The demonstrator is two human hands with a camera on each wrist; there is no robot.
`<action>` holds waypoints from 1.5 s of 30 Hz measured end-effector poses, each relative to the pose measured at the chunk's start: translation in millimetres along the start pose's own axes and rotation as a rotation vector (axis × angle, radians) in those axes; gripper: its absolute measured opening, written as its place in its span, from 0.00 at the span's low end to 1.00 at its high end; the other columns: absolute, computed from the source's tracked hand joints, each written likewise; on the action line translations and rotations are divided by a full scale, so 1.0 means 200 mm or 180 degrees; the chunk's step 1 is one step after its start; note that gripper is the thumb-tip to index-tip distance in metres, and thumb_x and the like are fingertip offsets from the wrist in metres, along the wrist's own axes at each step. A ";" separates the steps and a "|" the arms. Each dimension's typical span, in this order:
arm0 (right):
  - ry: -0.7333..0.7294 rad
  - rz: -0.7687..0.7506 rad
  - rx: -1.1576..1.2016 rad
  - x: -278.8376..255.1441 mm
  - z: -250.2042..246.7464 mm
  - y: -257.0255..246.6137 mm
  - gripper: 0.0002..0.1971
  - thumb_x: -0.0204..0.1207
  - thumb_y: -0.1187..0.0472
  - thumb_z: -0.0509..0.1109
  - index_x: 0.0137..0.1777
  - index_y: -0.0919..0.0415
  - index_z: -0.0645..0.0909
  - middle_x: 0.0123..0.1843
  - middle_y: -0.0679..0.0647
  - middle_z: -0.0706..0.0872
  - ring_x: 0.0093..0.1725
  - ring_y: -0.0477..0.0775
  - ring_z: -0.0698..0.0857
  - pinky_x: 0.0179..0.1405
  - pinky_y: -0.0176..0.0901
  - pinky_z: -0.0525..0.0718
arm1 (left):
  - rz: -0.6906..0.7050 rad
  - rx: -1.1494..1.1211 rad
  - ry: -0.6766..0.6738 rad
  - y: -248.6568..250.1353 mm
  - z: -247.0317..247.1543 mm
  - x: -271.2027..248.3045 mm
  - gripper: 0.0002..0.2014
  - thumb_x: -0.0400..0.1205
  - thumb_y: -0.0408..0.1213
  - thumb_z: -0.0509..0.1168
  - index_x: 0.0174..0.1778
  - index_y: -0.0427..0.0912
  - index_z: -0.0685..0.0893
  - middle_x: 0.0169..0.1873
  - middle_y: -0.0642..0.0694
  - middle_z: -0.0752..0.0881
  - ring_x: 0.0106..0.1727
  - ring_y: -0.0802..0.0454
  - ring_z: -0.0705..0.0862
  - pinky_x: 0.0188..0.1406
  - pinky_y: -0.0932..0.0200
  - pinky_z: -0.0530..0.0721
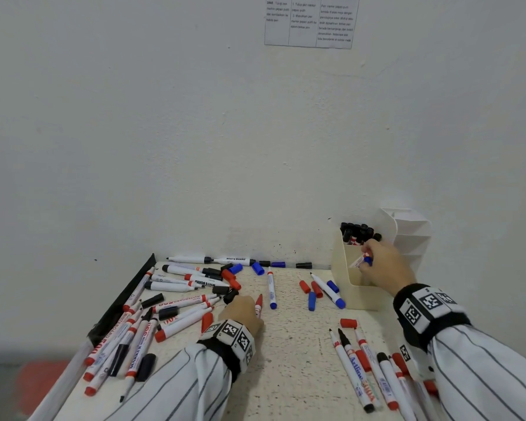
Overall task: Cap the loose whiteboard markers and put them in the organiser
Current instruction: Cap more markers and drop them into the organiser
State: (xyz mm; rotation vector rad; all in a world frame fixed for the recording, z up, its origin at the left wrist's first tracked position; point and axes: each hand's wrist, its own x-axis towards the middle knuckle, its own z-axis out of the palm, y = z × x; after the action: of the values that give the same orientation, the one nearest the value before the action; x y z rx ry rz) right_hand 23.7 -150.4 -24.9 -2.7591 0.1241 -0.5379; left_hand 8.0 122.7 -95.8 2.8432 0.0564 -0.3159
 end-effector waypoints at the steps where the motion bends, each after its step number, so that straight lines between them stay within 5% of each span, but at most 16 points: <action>1: 0.0027 0.0001 -0.0197 -0.01 0.00 0.00 0.05 0.73 0.63 0.67 0.49 0.58 0.78 0.48 0.55 0.81 0.45 0.53 0.77 0.48 0.46 0.78 | -0.0042 -0.0069 -0.0020 0.00 0.00 0.00 0.20 0.82 0.44 0.64 0.66 0.38 0.73 0.63 0.43 0.79 0.61 0.49 0.81 0.54 0.61 0.79; 5: 0.0085 0.0036 -0.0703 -0.02 -0.02 0.00 0.03 0.72 0.58 0.66 0.42 0.55 0.74 0.43 0.51 0.80 0.43 0.52 0.74 0.46 0.46 0.70 | -0.0153 -0.0297 -0.0133 -0.01 -0.01 -0.01 0.23 0.80 0.45 0.66 0.67 0.37 0.73 0.63 0.42 0.79 0.61 0.49 0.81 0.56 0.60 0.80; 12: 0.0128 0.0083 -0.1040 -0.05 -0.04 -0.04 0.04 0.75 0.55 0.63 0.41 0.53 0.74 0.37 0.48 0.78 0.41 0.51 0.73 0.49 0.46 0.67 | -0.0279 -0.0949 0.0003 -0.03 0.00 -0.03 0.20 0.81 0.48 0.60 0.59 0.35 0.80 0.51 0.41 0.83 0.48 0.49 0.82 0.42 0.61 0.76; 17: -0.0016 0.0146 -0.0997 -0.08 -0.06 -0.04 0.07 0.74 0.51 0.65 0.42 0.53 0.75 0.43 0.49 0.77 0.49 0.53 0.76 0.55 0.49 0.72 | -0.0266 -0.1333 0.0161 0.00 -0.01 -0.05 0.21 0.85 0.46 0.54 0.64 0.33 0.77 0.61 0.37 0.81 0.61 0.43 0.80 0.52 0.56 0.75; 21: 0.0569 -0.0592 -0.0200 -0.09 -0.05 -0.11 0.05 0.73 0.60 0.69 0.40 0.61 0.80 0.39 0.52 0.78 0.40 0.53 0.77 0.41 0.46 0.77 | -0.0280 -0.1385 0.0195 0.03 -0.01 -0.06 0.21 0.88 0.44 0.49 0.66 0.32 0.74 0.66 0.35 0.78 0.66 0.42 0.77 0.59 0.56 0.74; 25: -0.0569 -0.0490 0.0702 -0.10 0.02 -0.25 0.05 0.78 0.61 0.65 0.49 0.59 0.80 0.47 0.53 0.84 0.46 0.52 0.81 0.46 0.41 0.80 | -0.0140 -0.1310 0.0213 0.02 0.01 -0.07 0.21 0.88 0.42 0.49 0.63 0.29 0.78 0.62 0.33 0.81 0.64 0.39 0.79 0.59 0.54 0.76; 30: -0.2055 0.0283 0.0333 -0.06 0.24 -0.34 0.22 0.82 0.54 0.60 0.74 0.59 0.71 0.72 0.54 0.75 0.69 0.54 0.74 0.67 0.43 0.72 | -0.0150 -0.1193 0.0036 -0.01 0.00 -0.05 0.20 0.86 0.46 0.53 0.62 0.33 0.78 0.61 0.37 0.81 0.58 0.46 0.81 0.53 0.57 0.76; 34: -0.2377 0.0495 -0.0072 -0.03 0.34 -0.37 0.24 0.83 0.54 0.57 0.77 0.60 0.65 0.76 0.56 0.71 0.74 0.56 0.70 0.71 0.44 0.67 | -0.0111 -0.1096 0.0091 -0.03 -0.01 -0.04 0.18 0.85 0.44 0.54 0.60 0.33 0.79 0.59 0.38 0.82 0.59 0.45 0.82 0.48 0.60 0.73; 42: -0.2466 0.0597 -0.0533 0.02 0.43 -0.39 0.17 0.77 0.59 0.63 0.62 0.64 0.82 0.64 0.57 0.81 0.63 0.56 0.80 0.47 0.38 0.75 | -0.0110 -0.1228 0.0013 -0.06 0.00 -0.02 0.18 0.84 0.44 0.55 0.60 0.33 0.79 0.59 0.38 0.82 0.59 0.44 0.81 0.46 0.60 0.72; 45: -0.2332 0.0669 -0.0609 0.01 0.44 -0.39 0.19 0.78 0.56 0.64 0.65 0.65 0.78 0.64 0.58 0.81 0.63 0.55 0.80 0.50 0.39 0.77 | -0.0147 -0.1262 -0.0020 -0.06 0.01 -0.02 0.19 0.84 0.45 0.56 0.61 0.33 0.79 0.59 0.37 0.82 0.60 0.43 0.81 0.48 0.58 0.74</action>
State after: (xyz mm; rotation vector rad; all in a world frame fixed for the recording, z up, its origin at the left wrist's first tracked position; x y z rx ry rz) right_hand 60.6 -50.9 -74.5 -2.8804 0.2923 0.5687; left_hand 3.2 134.1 -100.6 2.4505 0.1645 -0.2870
